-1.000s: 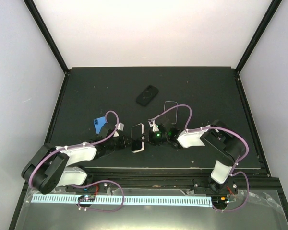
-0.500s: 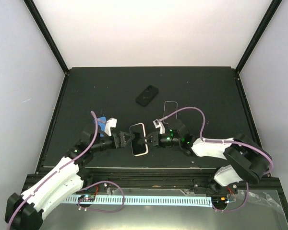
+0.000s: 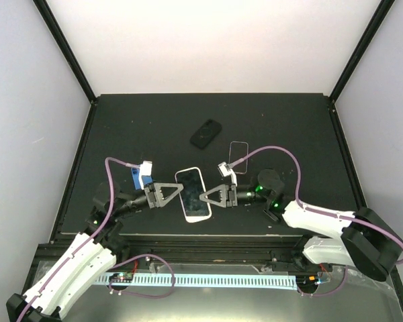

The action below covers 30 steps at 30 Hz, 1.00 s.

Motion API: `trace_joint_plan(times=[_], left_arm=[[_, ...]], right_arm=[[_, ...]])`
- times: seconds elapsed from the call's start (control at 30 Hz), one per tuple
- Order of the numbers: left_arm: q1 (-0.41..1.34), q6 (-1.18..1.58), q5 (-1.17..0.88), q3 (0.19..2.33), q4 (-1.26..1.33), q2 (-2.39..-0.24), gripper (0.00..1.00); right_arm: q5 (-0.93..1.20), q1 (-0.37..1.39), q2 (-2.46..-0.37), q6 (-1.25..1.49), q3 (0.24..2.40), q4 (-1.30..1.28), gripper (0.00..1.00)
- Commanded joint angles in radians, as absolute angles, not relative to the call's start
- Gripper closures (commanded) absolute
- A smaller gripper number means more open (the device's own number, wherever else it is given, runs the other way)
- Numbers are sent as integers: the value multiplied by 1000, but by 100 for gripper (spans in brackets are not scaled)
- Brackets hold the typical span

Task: Put the phone into the phone case

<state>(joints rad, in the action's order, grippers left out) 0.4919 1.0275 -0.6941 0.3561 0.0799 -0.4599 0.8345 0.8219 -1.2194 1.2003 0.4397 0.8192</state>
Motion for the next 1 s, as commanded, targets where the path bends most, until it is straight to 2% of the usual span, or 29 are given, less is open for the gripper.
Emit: trace_joint_plan(times=[0.0, 0.4, 0.6, 0.67, 0.83, 0.93, 0.97], left_arm=[[486, 1138, -777, 356, 291, -454, 16], [486, 1280, -766, 339, 460, -449, 71], [487, 1289, -744, 359, 406, -452, 95], [486, 1291, -741, 361, 387, -453, 98], [487, 1262, -739, 390, 290, -458, 98], [487, 1205, -724, 426, 170, -464, 98], [488, 1170, -705, 451, 92, -470, 96]], right_arm=[[871, 816, -1156, 1230, 420, 970, 84], [892, 817, -1152, 1270, 406, 1037, 84], [883, 818, -1153, 1272, 400, 1036, 83], [879, 819, -1156, 1275, 403, 1034, 82], [877, 818, -1172, 1276, 413, 1009, 80], [870, 818, -1185, 1272, 411, 996, 81], [868, 819, -1186, 1263, 411, 987, 81]])
